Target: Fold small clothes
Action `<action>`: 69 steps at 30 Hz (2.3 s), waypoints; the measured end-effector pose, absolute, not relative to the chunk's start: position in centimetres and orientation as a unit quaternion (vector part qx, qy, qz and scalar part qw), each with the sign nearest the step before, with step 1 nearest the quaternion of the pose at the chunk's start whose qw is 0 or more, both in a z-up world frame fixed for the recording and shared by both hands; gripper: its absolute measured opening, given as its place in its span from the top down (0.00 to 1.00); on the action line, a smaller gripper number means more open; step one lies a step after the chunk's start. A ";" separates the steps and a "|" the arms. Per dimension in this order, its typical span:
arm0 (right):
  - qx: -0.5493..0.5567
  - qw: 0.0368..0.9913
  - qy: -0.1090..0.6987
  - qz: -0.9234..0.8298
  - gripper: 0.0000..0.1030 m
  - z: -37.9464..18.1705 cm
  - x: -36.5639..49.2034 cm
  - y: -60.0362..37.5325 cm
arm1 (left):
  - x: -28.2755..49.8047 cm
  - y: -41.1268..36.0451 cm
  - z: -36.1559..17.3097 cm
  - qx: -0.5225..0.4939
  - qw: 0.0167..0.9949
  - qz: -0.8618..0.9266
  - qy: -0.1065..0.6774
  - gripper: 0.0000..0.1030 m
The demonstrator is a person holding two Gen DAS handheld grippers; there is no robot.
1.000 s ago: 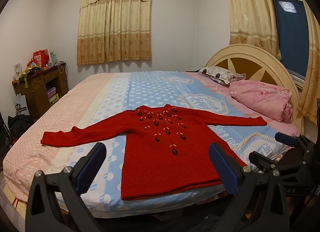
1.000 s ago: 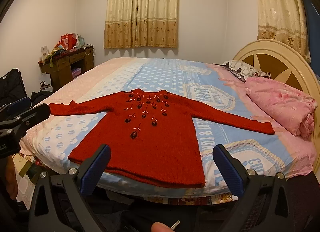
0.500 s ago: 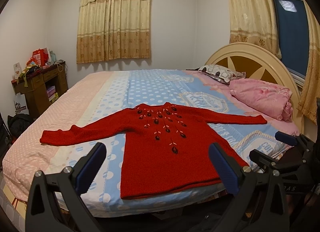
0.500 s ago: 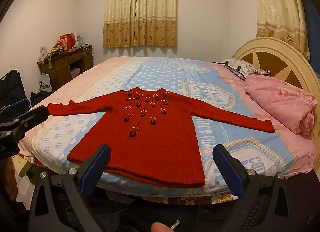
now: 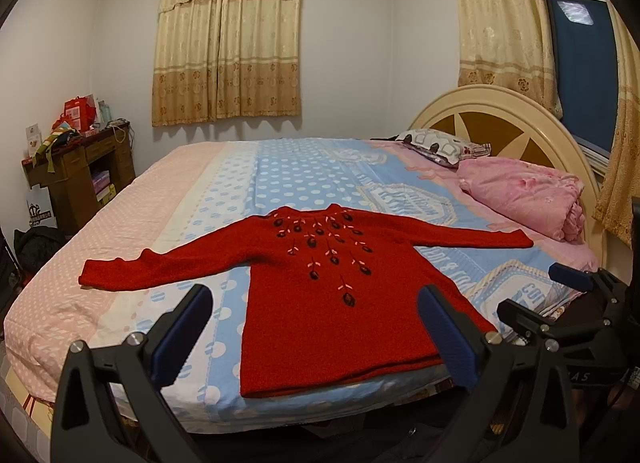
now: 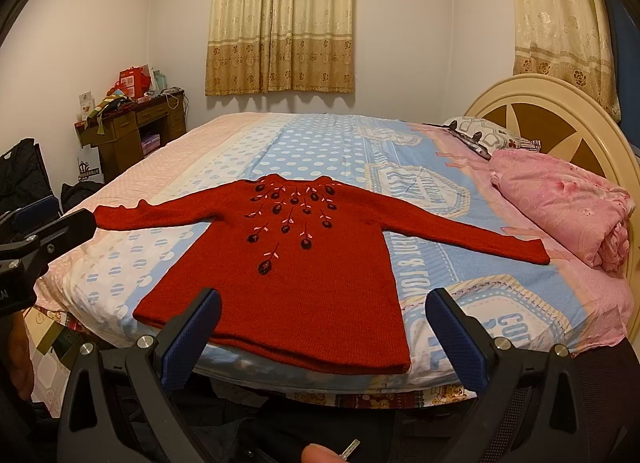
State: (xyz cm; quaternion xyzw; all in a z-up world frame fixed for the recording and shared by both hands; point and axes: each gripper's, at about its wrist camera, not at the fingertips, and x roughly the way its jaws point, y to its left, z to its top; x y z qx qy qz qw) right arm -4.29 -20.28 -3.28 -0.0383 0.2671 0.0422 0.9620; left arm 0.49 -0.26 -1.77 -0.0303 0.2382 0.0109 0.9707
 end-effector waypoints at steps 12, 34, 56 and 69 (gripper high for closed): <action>-0.039 0.962 0.267 0.039 0.01 -3.4 -4.3 -20.3 | 0.5 -0.3 -1.7 -0.030 0.971 0.011 0.238 0.00; -0.046 0.960 0.273 0.039 0.01 -4.2 -3.9 -19.9 | 0.8 -0.5 -2.7 -0.032 0.967 0.007 0.252 0.00; -0.031 0.949 0.311 0.052 0.01 -8.7 4.0 -24.1 | 7.6 1.3 -5.0 0.020 0.948 0.013 0.319 0.00; 0.075 0.931 0.351 -0.068 0.25 -11.4 15.0 -39.0 | 18.6 4.8 -7.1 0.046 0.939 0.035 0.338 0.00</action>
